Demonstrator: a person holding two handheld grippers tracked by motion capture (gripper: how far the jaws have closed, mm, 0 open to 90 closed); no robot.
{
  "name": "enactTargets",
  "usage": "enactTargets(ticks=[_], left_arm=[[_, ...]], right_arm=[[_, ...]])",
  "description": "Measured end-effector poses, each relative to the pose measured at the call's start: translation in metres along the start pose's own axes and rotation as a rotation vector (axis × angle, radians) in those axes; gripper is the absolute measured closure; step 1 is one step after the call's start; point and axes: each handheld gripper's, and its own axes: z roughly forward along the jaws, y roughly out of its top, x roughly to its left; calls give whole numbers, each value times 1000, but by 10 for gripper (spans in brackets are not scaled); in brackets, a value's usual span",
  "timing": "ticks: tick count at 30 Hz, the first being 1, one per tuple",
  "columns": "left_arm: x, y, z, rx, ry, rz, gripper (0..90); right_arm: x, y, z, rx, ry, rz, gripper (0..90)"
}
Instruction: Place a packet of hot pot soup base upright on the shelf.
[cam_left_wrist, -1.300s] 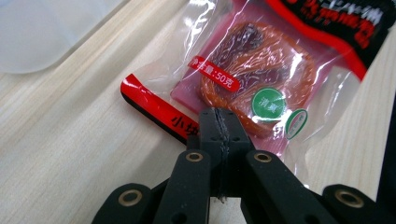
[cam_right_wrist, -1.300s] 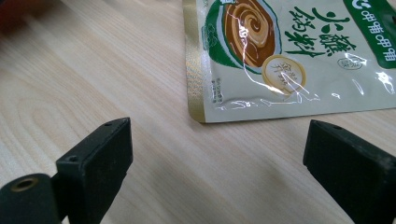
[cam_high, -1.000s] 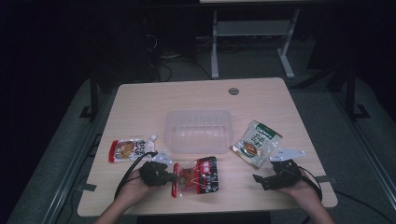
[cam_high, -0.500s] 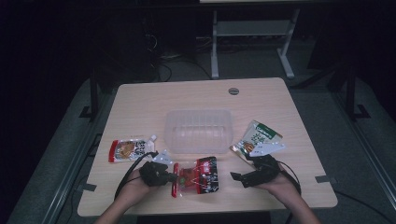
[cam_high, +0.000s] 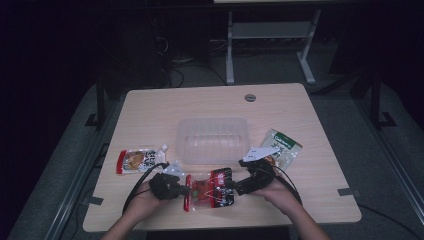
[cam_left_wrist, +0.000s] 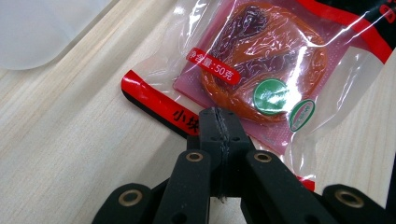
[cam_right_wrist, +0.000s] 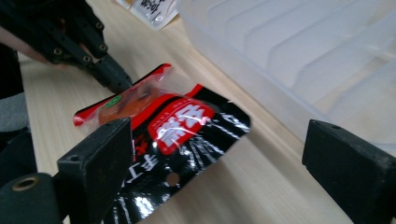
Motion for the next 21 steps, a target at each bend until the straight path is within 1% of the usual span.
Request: enactTargets(ticks=[1, 3, 4, 5, 6, 8, 10, 11, 15, 16, 19, 21], left_arm=[[0, 0, 0, -1, -2, -1, 895], [0, 0, 0, -6, -4, -6, 895], [1, 0, -1, 11, 0, 13, 895], [0, 0, 0, -2, -3, -2, 895], [0, 0, 0, 0, -3, -1, 895], [1, 0, 0, 4, -4, 4, 895], [1, 0, 0, 5, -4, 5, 895], [1, 0, 0, 3, -6, 4, 895], [1, 0, 0, 2, -7, 4, 895], [1, 0, 0, 2, -7, 4, 895], [2, 0, 0, 4, -9, 2, 895], [2, 0, 0, 5, -10, 1, 895]], right_arm=[[3, -3, 1, 7, 9, -10, 83], [4, -5, 2, 6, 17, -2, 83], [4, -6, 2, 10, 32, 7, 82], [5, -7, 4, 14, 44, 23, 82], [5, -9, 6, 17, 55, 21, 82], [7, -12, 12, 32, 78, 40, 83], [8, -13, 14, 32, 80, 46, 83], [8, -15, 17, 41, 84, 58, 87], [8, -17, 21, 52, 92, 65, 103], [8, -18, 22, 54, 100, 73, 127], [8, -19, 24, 55, 115, 80, 139], [9, -19, 25, 58, 131, 82, 166]])
